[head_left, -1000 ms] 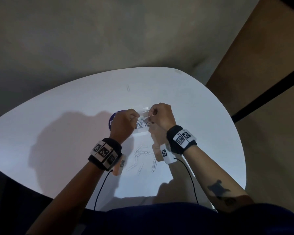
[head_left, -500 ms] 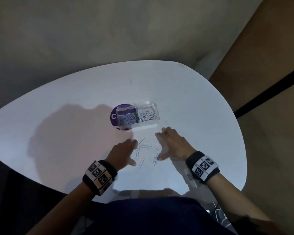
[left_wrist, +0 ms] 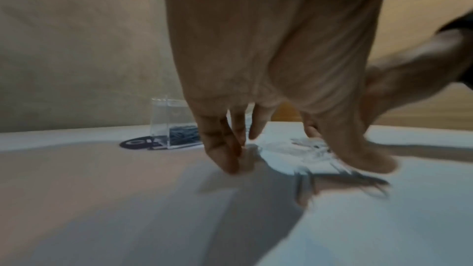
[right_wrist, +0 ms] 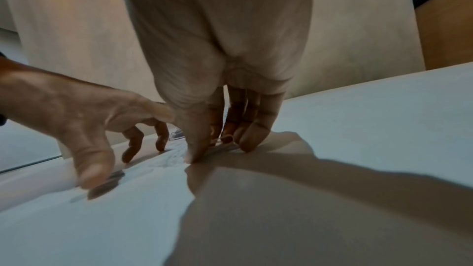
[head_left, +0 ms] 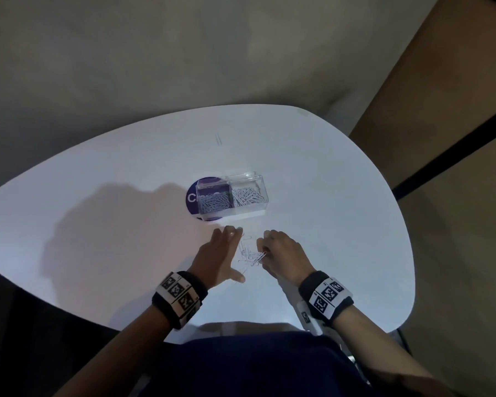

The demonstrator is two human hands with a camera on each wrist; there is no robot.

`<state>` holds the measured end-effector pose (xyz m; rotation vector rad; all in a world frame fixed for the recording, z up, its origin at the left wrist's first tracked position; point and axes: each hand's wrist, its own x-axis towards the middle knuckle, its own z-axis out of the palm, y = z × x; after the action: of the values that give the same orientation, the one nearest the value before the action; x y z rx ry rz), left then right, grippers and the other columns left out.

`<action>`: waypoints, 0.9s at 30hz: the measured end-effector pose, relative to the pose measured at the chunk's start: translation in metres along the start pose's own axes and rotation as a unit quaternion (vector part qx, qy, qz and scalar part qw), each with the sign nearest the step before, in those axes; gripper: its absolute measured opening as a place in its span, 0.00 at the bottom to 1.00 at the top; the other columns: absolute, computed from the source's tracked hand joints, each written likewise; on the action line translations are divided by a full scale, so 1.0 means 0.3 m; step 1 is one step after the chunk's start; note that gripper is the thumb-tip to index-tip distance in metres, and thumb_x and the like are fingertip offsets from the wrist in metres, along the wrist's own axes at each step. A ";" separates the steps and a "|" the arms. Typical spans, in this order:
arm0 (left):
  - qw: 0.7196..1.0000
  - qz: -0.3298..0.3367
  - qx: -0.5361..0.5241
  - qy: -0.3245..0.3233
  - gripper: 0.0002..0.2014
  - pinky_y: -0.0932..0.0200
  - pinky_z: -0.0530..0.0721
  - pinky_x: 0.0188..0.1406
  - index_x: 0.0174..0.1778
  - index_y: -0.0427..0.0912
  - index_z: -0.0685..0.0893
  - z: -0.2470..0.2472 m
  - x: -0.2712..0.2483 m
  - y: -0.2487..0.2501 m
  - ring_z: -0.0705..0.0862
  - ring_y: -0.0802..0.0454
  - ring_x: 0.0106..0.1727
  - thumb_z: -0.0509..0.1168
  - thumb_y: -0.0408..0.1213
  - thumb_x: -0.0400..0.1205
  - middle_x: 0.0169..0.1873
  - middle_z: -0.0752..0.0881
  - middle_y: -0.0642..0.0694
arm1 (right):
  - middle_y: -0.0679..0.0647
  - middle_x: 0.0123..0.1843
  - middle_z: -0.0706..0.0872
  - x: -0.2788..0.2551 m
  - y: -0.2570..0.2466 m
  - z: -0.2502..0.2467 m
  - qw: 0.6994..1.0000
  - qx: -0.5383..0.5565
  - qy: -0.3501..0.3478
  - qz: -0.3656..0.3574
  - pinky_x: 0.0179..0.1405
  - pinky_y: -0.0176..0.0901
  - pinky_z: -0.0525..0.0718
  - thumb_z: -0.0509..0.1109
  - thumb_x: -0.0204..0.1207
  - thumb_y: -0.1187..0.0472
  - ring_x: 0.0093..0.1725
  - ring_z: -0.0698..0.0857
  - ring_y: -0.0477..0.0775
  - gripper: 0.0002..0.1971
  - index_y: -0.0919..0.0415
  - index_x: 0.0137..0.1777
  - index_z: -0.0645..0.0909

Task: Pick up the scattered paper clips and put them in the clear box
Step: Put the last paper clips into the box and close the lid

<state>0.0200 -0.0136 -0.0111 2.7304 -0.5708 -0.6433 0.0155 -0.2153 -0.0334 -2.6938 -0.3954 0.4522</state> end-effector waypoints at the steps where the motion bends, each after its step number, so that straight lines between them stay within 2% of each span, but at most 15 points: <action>1: 1.000 0.000 -0.006 0.004 0.51 0.46 0.83 0.47 0.80 0.41 0.60 0.009 0.005 0.005 0.69 0.45 0.65 0.79 0.52 0.65 0.69 0.66 0.46 | 0.49 0.51 0.79 0.000 -0.002 0.002 1.000 -0.004 0.001 -0.001 0.35 0.44 0.72 0.74 0.73 0.59 0.53 0.78 0.53 0.07 0.56 0.47 0.80; 5: 0.996 0.010 -0.055 0.064 0.27 0.46 0.82 0.48 0.66 0.39 0.77 0.019 0.034 0.012 0.78 0.45 0.58 0.76 0.39 0.73 0.56 0.77 0.44 | 0.51 0.50 0.80 -0.007 -0.010 0.000 1.000 -0.022 0.009 -0.007 0.33 0.44 0.69 0.73 0.73 0.59 0.52 0.78 0.54 0.07 0.58 0.47 0.80; 8: 0.995 0.031 -0.037 0.086 0.14 0.47 0.81 0.42 0.55 0.37 0.81 0.025 0.047 0.019 0.81 0.42 0.51 0.72 0.36 0.76 0.48 0.79 0.43 | 0.51 0.47 0.81 -0.017 -0.009 -0.007 0.999 -0.041 0.006 -0.024 0.31 0.45 0.69 0.73 0.76 0.57 0.48 0.80 0.56 0.08 0.59 0.45 0.77; 10: 0.994 0.038 -0.022 0.095 0.09 0.49 0.79 0.38 0.51 0.37 0.81 0.030 0.053 0.024 0.81 0.42 0.48 0.70 0.35 0.78 0.46 0.80 0.43 | 0.52 0.46 0.81 -0.025 -0.009 -0.021 0.999 -0.041 -0.004 -0.032 0.32 0.47 0.70 0.71 0.78 0.55 0.45 0.80 0.57 0.09 0.59 0.46 0.76; 13: 0.994 0.036 -0.024 0.098 0.06 0.53 0.73 0.37 0.48 0.39 0.81 0.025 0.059 0.027 0.80 0.43 0.46 0.68 0.37 0.79 0.45 0.80 0.43 | 0.52 0.42 0.81 -0.024 0.006 -0.050 0.999 -0.021 -0.021 -0.019 0.34 0.47 0.69 0.70 0.77 0.55 0.41 0.79 0.58 0.09 0.56 0.41 0.73; 15: 0.995 0.035 -0.022 0.094 0.06 0.53 0.74 0.37 0.46 0.40 0.80 0.021 0.061 0.024 0.81 0.42 0.44 0.66 0.38 0.80 0.43 0.80 0.44 | 0.52 0.38 0.81 -0.023 0.016 -0.076 0.999 0.014 -0.034 -0.003 0.34 0.49 0.73 0.69 0.74 0.56 0.38 0.78 0.58 0.10 0.56 0.37 0.71; 18: 0.996 0.031 -0.036 0.078 0.05 0.51 0.75 0.38 0.43 0.39 0.79 0.021 0.068 0.019 0.81 0.39 0.42 0.66 0.38 0.80 0.41 0.81 0.43 | 0.51 0.33 0.83 -0.025 0.033 -0.131 0.997 0.072 -0.024 0.023 0.37 0.50 0.78 0.70 0.71 0.60 0.34 0.79 0.55 0.08 0.60 0.33 0.76; 20: 0.996 0.027 -0.045 0.066 0.06 0.51 0.75 0.39 0.43 0.39 0.80 0.017 0.074 0.013 0.81 0.39 0.43 0.66 0.38 0.80 0.41 0.82 0.42 | 0.46 0.28 0.81 -0.022 0.045 -0.172 0.994 0.108 -0.003 0.034 0.35 0.41 0.75 0.74 0.71 0.61 0.29 0.77 0.45 0.08 0.60 0.32 0.82; 22: 0.997 0.022 -0.039 0.062 0.06 0.50 0.75 0.40 0.43 0.38 0.80 0.013 0.078 0.011 0.81 0.38 0.43 0.65 0.38 0.80 0.41 0.83 0.41 | 0.42 0.23 0.75 -0.011 0.040 -0.222 0.992 0.123 0.005 0.028 0.30 0.32 0.68 0.76 0.72 0.62 0.25 0.74 0.42 0.08 0.60 0.33 0.87; 23: 0.997 0.018 -0.033 0.061 0.06 0.50 0.76 0.40 0.43 0.38 0.80 0.012 0.079 0.011 0.81 0.38 0.43 0.65 0.38 0.80 0.41 0.83 0.41 | 0.42 0.22 0.74 0.001 0.036 -0.246 0.992 0.124 0.009 0.020 0.30 0.31 0.67 0.76 0.72 0.62 0.25 0.73 0.42 0.07 0.60 0.33 0.88; 25: 0.998 0.010 -0.011 0.061 0.07 0.50 0.75 0.39 0.42 0.39 0.79 0.009 0.079 0.016 0.81 0.37 0.43 0.64 0.39 0.81 0.41 0.83 0.41 | 0.47 0.24 0.78 0.035 0.024 -0.292 0.993 0.119 0.027 -0.004 0.31 0.36 0.68 0.75 0.72 0.64 0.25 0.72 0.45 0.05 0.62 0.36 0.88; 27: 0.997 0.003 0.027 0.068 0.07 0.52 0.73 0.37 0.41 0.40 0.79 0.002 0.074 0.022 0.82 0.36 0.42 0.62 0.40 0.81 0.41 0.84 0.42 | 0.56 0.30 0.87 0.085 0.011 -0.325 0.993 0.105 0.049 -0.020 0.32 0.41 0.72 0.75 0.73 0.63 0.28 0.76 0.53 0.04 0.63 0.42 0.90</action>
<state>0.0357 -0.0292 -0.0174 2.7940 -0.5717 -0.4434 0.0747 -0.2407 0.0443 -2.4879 -0.3530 0.3294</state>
